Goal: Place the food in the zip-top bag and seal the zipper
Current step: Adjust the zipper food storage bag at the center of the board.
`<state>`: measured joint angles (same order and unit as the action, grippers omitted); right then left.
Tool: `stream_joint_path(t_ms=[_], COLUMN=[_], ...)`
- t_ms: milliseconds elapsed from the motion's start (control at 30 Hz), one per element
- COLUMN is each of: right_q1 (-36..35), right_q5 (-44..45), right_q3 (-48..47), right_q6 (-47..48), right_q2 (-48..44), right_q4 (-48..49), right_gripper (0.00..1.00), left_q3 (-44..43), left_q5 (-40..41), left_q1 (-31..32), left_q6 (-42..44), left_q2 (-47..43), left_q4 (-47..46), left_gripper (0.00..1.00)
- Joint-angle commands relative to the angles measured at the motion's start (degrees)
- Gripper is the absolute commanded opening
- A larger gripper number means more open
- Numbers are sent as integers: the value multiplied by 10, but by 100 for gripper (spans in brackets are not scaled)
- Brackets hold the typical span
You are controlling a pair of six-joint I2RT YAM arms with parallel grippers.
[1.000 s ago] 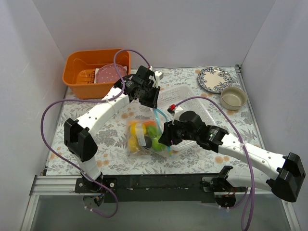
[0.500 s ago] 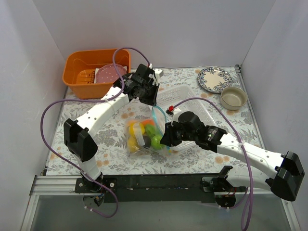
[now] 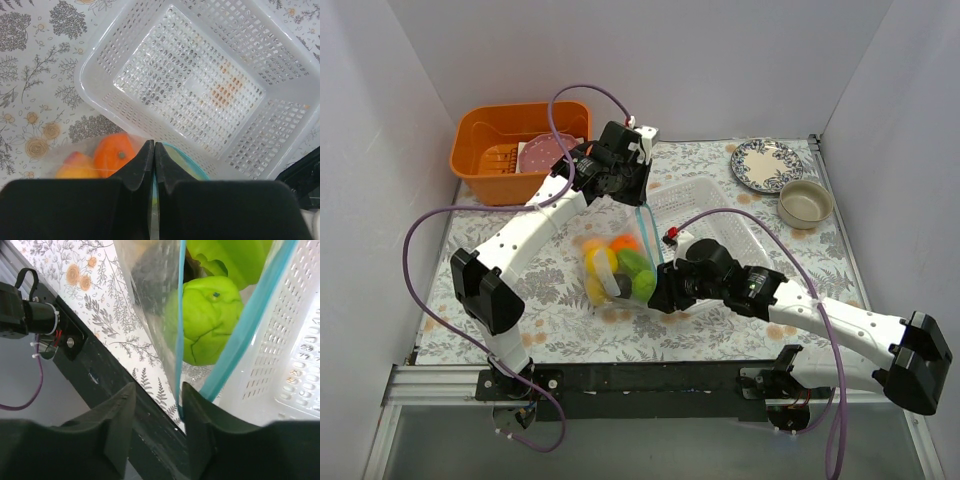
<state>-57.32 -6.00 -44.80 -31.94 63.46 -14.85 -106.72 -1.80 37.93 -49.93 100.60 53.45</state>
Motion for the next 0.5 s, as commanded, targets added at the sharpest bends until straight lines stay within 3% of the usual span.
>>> stream_joint_path(t_ms=[0,267,467], right_q1=[-8,-8,-5], right_q5=[41,181,223], right_q3=[-13,-39,-82], right_q6=[3,15,50], right_q2=[-33,-101,-65], right_q4=[9,-2,-24], right_gripper=[59,79,93], left_q3=[-5,12,27], left_q5=[25,19,2], left_q1=[-5,-5,-5], left_q6=[13,17,15], left_q2=[-8,-16,-24], left_q4=[-39,-56,-68], left_gripper=[0,0,0])
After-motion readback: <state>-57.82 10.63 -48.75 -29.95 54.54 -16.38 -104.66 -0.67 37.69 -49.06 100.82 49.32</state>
